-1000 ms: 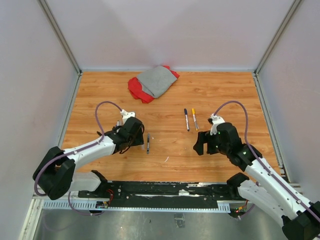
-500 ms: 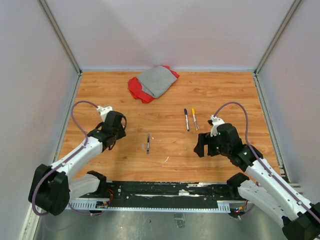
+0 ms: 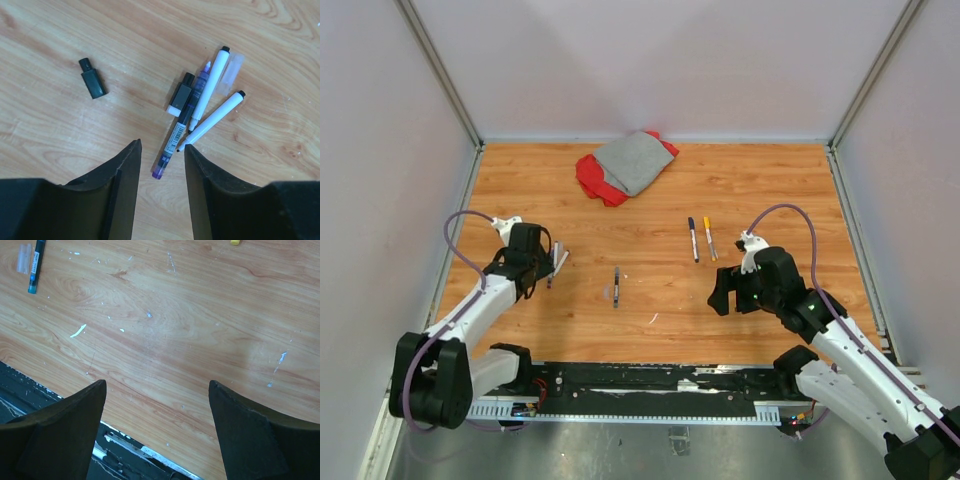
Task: Insert the pens into the pen caps
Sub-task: Pick up the pen from the center of the board.
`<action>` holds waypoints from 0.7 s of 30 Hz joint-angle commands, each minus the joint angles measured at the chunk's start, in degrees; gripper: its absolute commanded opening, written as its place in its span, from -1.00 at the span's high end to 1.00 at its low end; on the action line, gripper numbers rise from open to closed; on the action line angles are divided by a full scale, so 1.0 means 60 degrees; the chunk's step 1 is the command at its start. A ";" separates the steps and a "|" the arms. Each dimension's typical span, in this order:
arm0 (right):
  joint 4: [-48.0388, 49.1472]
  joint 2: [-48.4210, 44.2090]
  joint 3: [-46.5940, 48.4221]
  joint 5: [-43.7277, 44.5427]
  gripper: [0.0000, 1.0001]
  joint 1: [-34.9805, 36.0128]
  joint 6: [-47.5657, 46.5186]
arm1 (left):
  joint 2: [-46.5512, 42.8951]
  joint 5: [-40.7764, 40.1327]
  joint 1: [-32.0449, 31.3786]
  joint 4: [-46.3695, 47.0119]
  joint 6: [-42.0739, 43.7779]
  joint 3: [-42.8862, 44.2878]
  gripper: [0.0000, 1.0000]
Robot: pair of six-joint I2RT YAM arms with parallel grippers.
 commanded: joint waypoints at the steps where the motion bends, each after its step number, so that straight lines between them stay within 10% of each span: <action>1: -0.0102 -0.0087 0.0282 -0.0187 -0.67 -0.0180 -0.0124 | 0.0685 0.0730 0.0199 0.0710 0.0575 0.0064 0.12; 21: -0.0171 -0.0146 0.0319 -0.0192 -0.67 -0.0179 -0.0172 | 0.2443 0.1015 0.0232 0.0502 0.0884 0.0699 0.28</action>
